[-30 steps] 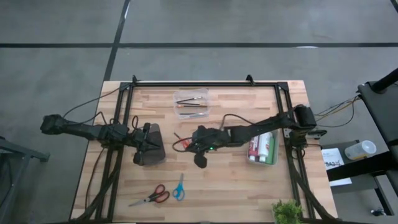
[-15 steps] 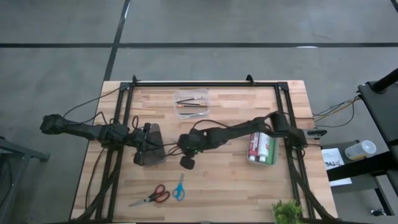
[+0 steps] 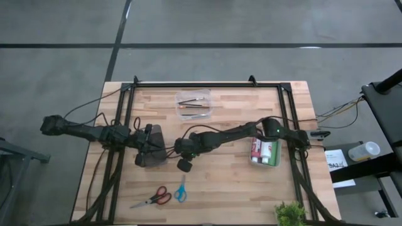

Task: Pick & Place Paint Supplies
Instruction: Put the orange scissors into the black bin

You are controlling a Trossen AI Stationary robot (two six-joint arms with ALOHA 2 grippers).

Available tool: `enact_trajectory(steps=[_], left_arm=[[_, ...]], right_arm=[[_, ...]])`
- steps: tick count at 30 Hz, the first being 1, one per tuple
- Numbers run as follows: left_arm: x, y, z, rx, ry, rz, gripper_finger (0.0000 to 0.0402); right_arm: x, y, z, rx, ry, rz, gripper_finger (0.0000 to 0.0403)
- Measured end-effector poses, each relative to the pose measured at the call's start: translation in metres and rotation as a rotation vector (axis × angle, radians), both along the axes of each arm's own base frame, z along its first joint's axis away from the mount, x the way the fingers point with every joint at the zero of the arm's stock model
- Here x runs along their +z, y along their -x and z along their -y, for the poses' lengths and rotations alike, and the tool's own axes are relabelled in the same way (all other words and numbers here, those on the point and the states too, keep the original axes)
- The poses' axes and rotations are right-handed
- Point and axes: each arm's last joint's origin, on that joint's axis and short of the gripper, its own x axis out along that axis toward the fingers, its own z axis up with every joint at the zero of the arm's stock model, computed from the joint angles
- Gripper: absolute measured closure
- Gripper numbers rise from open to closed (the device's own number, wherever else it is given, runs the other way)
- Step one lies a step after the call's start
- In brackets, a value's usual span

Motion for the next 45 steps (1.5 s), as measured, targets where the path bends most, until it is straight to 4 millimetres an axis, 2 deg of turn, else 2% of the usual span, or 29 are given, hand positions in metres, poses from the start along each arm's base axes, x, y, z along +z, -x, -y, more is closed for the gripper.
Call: enact_trajectory(steps=[9, 17, 22, 30, 38, 45], left_arm=[[0.000, 0.000, 0.000, 0.000, 0.000, 0.000, 0.0351], [0.000, 0.000, 0.000, 0.000, 0.000, 0.001, 0.0351], [0.000, 0.000, 0.000, 0.000, 0.000, 0.001, 0.0351], [0.000, 0.000, 0.000, 0.000, 0.000, 0.000, 0.0351], [0.000, 0.000, 0.000, 0.000, 0.000, 0.001, 0.0351], [0.000, 0.000, 0.000, 0.000, 0.000, 0.001, 0.0351]], right_arm=[[0.000, 0.001, 0.000, -0.033, -0.020, 0.001, 0.0387], [0.000, 0.001, 0.000, -0.020, -0.013, 0.002, 0.0324], [0.003, 0.001, -0.002, -0.001, -0.003, 0.006, 0.0313], [0.049, 0.009, -0.019, 0.101, 0.096, 0.124, 0.0312], [0.084, 0.044, -0.029, 0.159, 0.160, 0.298, 0.0312], [0.097, 0.103, -0.023, 0.236, 0.117, 0.571, 0.0312]])
